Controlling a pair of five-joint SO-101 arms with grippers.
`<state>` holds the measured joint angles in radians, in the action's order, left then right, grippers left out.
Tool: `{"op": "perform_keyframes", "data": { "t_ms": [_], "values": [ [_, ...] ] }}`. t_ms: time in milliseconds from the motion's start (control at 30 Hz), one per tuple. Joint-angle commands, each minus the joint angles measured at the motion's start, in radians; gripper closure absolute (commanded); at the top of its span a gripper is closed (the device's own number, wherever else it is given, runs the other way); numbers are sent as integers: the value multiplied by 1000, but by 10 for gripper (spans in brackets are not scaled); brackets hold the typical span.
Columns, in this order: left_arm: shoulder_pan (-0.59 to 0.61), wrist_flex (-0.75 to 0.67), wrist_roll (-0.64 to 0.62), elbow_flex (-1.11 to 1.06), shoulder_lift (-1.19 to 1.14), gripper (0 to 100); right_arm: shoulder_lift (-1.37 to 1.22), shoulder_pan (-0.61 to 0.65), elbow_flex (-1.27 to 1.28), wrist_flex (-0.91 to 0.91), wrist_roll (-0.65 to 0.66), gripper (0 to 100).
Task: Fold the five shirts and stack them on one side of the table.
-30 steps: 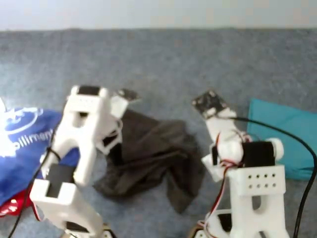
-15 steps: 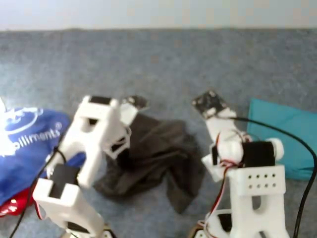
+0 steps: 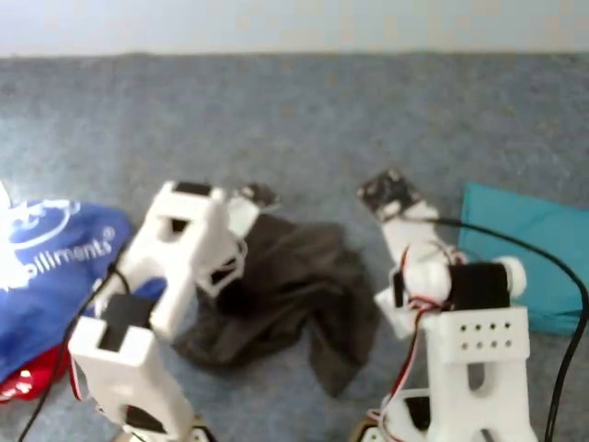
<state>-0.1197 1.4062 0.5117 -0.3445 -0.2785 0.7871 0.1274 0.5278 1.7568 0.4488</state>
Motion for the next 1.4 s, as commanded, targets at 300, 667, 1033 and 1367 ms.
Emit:
{"op": "perform_keyframes", "data": {
  "t_ms": [300,667,1033,1367],
  "values": [
    [-81,69,-52,36,133,970,16,-5,31,39,5,743],
    [-37,172,-58,33,557,986,10,-1,34,38,6,743],
    [419,49,-158,68,603,986,4,48,64,36,3,740],
    [572,6,-282,64,601,986,-150,398,103,-35,-100,659]
  ]
}}
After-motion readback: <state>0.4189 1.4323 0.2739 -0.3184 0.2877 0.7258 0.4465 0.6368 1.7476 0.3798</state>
